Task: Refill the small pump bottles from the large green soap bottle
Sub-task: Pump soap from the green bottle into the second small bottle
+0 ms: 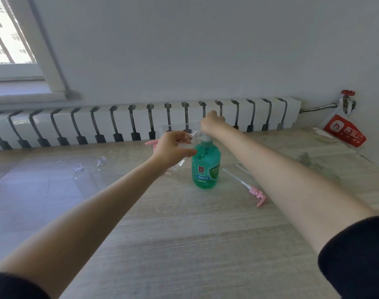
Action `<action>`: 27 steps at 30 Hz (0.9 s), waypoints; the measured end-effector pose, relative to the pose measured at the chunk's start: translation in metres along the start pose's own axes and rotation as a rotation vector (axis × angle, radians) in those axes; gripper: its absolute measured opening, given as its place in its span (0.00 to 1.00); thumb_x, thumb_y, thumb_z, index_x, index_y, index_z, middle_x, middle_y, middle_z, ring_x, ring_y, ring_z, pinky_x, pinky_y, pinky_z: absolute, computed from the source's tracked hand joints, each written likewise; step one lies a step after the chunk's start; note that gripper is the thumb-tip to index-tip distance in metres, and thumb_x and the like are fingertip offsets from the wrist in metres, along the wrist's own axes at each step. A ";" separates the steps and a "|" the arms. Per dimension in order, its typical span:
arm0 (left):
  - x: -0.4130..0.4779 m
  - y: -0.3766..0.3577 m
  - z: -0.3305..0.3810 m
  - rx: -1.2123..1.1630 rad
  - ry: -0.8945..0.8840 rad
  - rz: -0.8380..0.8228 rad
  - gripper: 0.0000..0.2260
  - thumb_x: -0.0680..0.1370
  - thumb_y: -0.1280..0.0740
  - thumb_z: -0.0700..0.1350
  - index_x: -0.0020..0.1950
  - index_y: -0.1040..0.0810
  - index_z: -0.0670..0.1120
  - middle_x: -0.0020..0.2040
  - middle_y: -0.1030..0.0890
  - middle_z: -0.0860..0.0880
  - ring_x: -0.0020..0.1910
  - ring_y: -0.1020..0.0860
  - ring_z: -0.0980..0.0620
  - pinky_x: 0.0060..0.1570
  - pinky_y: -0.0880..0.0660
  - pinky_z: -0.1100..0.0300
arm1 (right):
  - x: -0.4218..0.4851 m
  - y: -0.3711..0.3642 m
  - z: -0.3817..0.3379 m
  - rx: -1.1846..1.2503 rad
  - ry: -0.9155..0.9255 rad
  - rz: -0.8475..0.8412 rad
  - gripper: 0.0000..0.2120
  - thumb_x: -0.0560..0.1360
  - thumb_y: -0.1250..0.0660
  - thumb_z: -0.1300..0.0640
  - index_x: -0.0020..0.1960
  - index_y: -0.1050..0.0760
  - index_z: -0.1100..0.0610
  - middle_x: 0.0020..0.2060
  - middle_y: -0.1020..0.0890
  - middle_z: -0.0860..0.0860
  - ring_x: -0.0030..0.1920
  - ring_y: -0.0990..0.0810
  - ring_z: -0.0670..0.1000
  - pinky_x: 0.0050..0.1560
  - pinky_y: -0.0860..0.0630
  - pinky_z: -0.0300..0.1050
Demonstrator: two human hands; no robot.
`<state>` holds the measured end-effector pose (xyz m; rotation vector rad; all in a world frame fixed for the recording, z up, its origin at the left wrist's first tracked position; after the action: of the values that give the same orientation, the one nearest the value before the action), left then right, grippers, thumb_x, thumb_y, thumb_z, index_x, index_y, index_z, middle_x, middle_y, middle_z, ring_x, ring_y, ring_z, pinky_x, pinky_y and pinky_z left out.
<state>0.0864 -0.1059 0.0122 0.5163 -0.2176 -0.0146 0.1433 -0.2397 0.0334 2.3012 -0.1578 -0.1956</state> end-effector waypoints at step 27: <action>0.002 0.004 0.008 -0.017 -0.007 -0.001 0.17 0.69 0.25 0.39 0.56 0.21 0.43 0.51 0.19 0.47 0.50 0.20 0.49 0.56 0.22 0.51 | -0.013 0.019 -0.012 -0.011 -0.005 0.036 0.29 0.78 0.44 0.63 0.75 0.52 0.65 0.72 0.40 0.62 0.68 0.34 0.57 0.54 0.31 0.44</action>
<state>0.0864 -0.1064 0.0210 0.4998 -0.2242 -0.0189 0.1322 -0.2418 0.0567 2.2856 -0.2003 -0.1830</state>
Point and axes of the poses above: each hand's wrist, its own x-axis towards the middle knuckle, its own y-axis out of the back of the hand, z = x × y, the point moved 8 cm from there along x, towards the middle knuckle
